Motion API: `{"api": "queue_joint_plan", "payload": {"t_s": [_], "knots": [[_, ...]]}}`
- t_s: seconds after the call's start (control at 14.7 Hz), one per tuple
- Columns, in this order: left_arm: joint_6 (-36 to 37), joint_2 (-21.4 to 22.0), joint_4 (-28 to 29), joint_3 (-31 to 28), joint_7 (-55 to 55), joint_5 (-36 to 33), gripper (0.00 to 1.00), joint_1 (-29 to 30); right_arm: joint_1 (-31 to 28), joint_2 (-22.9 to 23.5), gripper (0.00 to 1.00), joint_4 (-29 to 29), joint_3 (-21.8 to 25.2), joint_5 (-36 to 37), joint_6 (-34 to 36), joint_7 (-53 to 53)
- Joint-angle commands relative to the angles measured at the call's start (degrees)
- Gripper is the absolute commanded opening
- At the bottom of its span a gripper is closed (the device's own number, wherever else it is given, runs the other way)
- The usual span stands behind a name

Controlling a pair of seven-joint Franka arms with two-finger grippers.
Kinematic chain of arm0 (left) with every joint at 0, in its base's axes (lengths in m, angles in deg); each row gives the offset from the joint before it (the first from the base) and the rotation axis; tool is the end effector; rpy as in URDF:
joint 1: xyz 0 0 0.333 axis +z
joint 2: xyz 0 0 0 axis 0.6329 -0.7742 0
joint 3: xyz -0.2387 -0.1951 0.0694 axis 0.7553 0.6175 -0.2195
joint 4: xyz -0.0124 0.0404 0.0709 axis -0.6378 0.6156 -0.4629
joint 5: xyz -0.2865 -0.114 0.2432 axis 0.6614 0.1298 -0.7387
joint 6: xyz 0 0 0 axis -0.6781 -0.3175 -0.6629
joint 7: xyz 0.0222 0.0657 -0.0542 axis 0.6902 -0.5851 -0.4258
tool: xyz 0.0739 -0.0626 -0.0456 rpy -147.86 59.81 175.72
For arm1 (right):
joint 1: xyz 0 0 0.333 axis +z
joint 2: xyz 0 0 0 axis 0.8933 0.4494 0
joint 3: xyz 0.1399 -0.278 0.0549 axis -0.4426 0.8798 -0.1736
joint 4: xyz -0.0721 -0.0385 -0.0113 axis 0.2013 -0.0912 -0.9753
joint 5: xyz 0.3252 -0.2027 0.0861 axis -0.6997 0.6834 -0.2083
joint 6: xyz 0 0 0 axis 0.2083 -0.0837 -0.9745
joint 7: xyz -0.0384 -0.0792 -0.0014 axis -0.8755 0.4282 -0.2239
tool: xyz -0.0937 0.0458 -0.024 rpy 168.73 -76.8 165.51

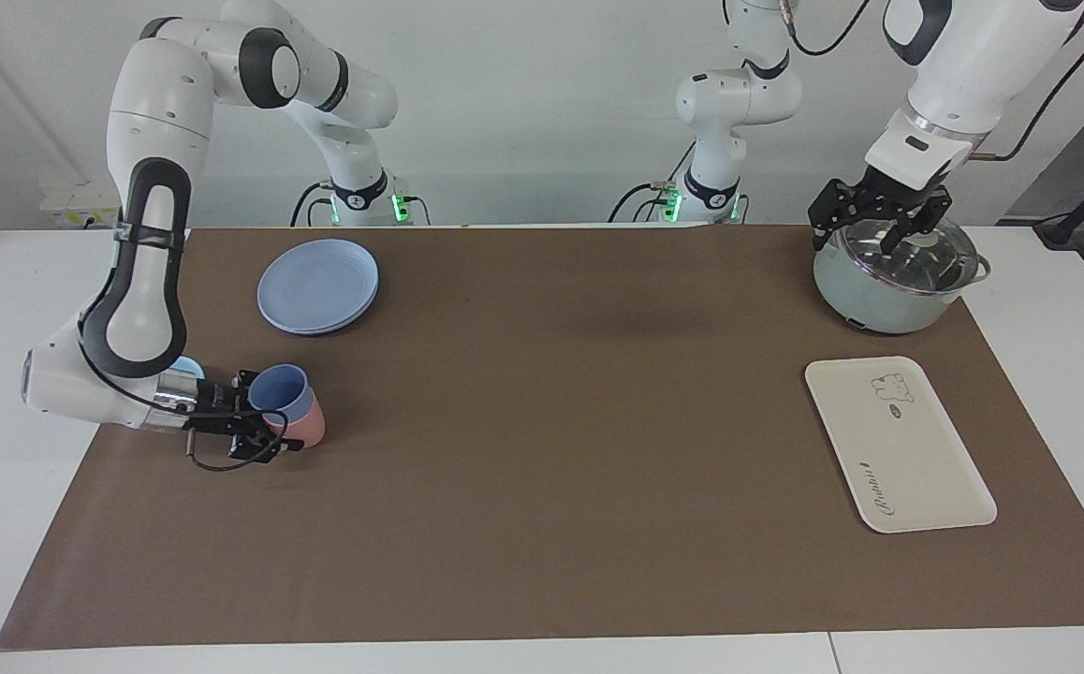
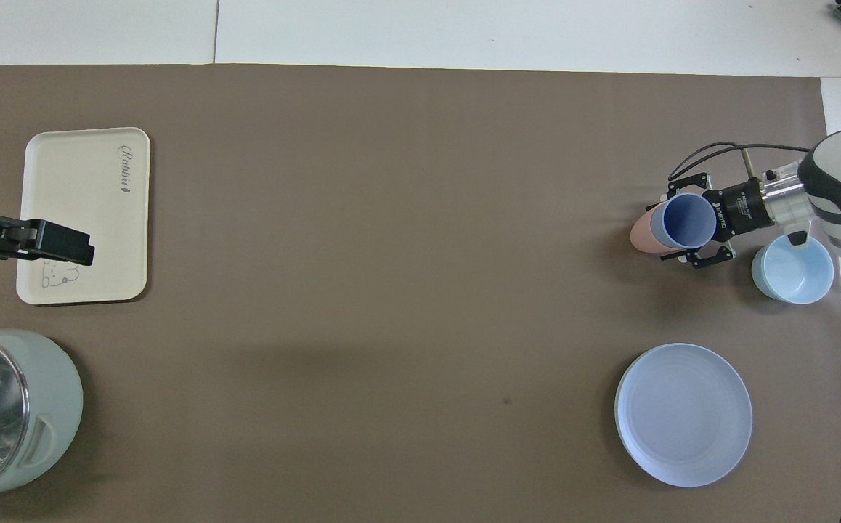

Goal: Place cup on tray
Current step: 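Lower the right gripper and grasp the nested cups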

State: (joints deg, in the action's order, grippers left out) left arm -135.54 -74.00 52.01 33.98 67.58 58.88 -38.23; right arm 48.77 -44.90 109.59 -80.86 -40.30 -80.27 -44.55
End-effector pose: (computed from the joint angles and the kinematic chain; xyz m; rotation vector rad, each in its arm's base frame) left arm 0.5328 -0.0481 0.6214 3.1082 -0.2141 -0.0342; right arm 0.6423 -0.1150 0.2674 -1.9749 1.5364 0.8033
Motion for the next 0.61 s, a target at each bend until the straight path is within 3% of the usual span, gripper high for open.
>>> {"api": "queue_joint_plan", "payload": {"t_s": [0.0, 0.2, 0.27, 0.34, 0.41, 0.54], "knots": [[-1.12, 1.16, 1.42, -0.11, -0.82, -1.30, 1.00, -0.16, -0.24, -2.40, 0.91, 4.04, -0.29, -3.66, -0.40, 0.98], [-1.39, 1.16, 1.51, -0.11, -1.08, -1.30, 1.00, -0.16, -0.24, -2.85, 0.90, 5.28, -0.29, -5.78, -0.76, 0.98], [-1.65, 1.16, 1.59, -0.11, -1.17, -1.30, 1.00, -0.16, -0.24, -2.85, 0.85, 5.28, -0.29, -5.78, -0.67, 0.98], [-2.26, 1.25, 1.77, -0.03, -1.78, -1.21, 1.00, -0.07, -0.24, -2.93, 0.46, 5.20, -0.29, -5.87, -0.14, 0.54], [-3.05, 1.34, 2.55, -0.11, -3.26, -0.86, 1.00, -0.07, -0.33, -2.93, 0.00, 5.02, -0.37, -6.13, 0.21, 1.15], [-4.63, 1.95, 4.13, -0.03, -7.65, 0.71, 1.00, -0.16, 0.11, -3.02, 0.00, 5.11, -0.55, -7.19, 0.12, 1.24]]}}
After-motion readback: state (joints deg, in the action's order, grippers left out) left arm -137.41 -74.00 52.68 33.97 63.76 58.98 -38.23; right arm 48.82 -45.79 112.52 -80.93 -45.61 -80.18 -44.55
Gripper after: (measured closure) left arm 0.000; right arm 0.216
